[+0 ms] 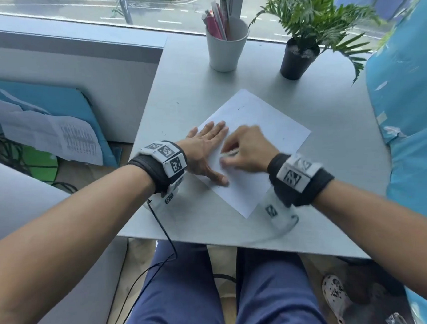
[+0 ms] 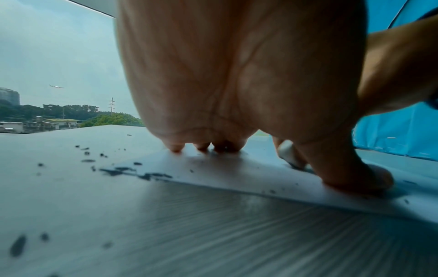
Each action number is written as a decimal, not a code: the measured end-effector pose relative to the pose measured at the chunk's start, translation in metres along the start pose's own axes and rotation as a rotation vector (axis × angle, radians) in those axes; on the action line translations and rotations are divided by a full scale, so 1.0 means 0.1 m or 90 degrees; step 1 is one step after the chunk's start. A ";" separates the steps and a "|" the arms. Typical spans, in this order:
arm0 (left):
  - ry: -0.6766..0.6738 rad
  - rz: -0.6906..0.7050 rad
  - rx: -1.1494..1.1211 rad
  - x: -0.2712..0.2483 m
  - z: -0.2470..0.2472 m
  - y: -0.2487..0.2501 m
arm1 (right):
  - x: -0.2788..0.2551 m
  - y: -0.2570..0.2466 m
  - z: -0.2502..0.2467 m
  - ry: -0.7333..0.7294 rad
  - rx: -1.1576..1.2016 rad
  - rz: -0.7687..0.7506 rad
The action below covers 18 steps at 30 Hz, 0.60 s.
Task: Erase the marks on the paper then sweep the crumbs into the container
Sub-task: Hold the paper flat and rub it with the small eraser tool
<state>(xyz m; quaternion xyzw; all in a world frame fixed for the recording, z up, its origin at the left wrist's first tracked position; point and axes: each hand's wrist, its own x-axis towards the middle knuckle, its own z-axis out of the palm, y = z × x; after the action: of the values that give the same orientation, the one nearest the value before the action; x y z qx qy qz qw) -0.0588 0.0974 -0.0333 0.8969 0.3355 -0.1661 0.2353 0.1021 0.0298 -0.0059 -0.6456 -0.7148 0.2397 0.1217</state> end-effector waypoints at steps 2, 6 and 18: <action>-0.005 -0.003 0.005 -0.01 -0.01 0.00 | -0.03 -0.02 -0.03 -0.044 0.018 -0.004; 0.014 -0.015 -0.006 -0.01 0.01 0.03 | 0.23 0.24 -0.24 0.102 0.046 0.117; 0.018 -0.029 0.023 -0.02 0.03 0.00 | 0.04 -0.02 0.02 -0.044 -0.021 -0.022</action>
<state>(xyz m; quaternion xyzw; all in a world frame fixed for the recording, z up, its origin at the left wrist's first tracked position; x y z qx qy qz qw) -0.0603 0.0948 -0.0352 0.8954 0.3562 -0.1648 0.2104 0.0987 0.0336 -0.0072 -0.6265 -0.7334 0.2479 0.0903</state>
